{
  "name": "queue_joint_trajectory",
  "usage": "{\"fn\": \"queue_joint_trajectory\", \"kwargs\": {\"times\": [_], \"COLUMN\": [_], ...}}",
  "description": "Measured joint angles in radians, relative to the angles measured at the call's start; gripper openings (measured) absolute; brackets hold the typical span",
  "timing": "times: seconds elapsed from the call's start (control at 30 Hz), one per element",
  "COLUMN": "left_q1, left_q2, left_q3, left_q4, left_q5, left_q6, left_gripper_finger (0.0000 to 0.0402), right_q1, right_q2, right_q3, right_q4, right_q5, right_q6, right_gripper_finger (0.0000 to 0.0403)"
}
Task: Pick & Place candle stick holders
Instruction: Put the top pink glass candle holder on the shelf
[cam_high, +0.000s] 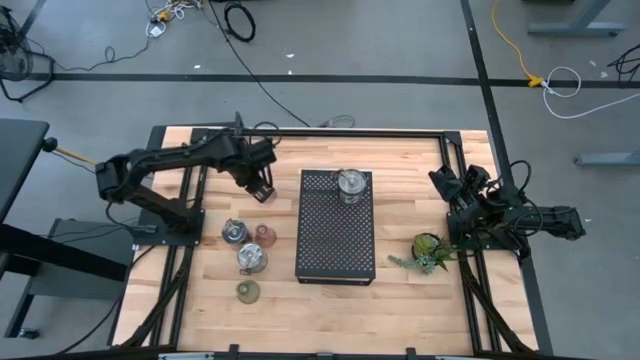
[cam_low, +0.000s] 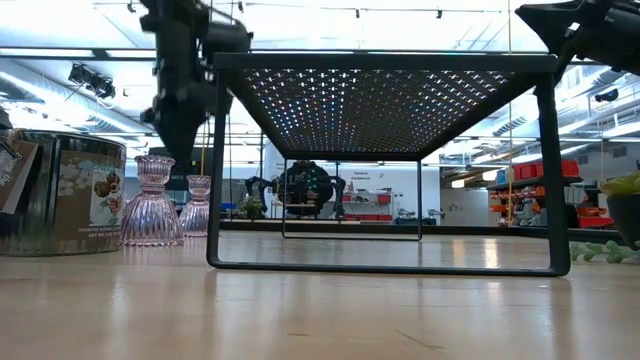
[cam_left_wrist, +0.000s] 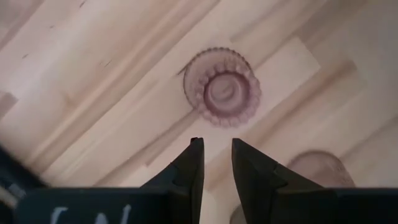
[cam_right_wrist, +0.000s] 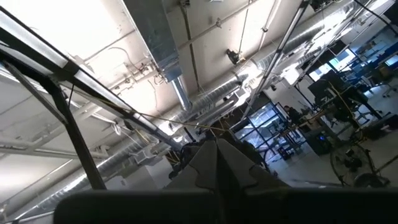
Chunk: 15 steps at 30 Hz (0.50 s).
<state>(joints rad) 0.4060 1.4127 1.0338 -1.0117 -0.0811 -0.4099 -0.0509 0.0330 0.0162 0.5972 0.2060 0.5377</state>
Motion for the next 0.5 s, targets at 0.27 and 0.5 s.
{"fn": "queue_joint_trajectory", "kwargs": {"times": [0.27,0.5], "left_q1": [0.025,0.059], "left_q2": [0.0,0.0], "left_q3": [-0.031,-0.031], "left_q4": [0.113,0.144], "left_q5": [0.03,0.031], "left_q6": [0.009,0.021], "left_gripper_finger": [0.0085,0.0085], "right_q1": [0.0,0.0], "right_q2": [0.0,0.0], "right_q3": [0.0,0.0], "right_q4": [0.0,-0.001], "right_q5": [0.023,0.023], "right_q6": [0.003,0.003], "right_gripper_finger": [0.0006,0.0006]}}
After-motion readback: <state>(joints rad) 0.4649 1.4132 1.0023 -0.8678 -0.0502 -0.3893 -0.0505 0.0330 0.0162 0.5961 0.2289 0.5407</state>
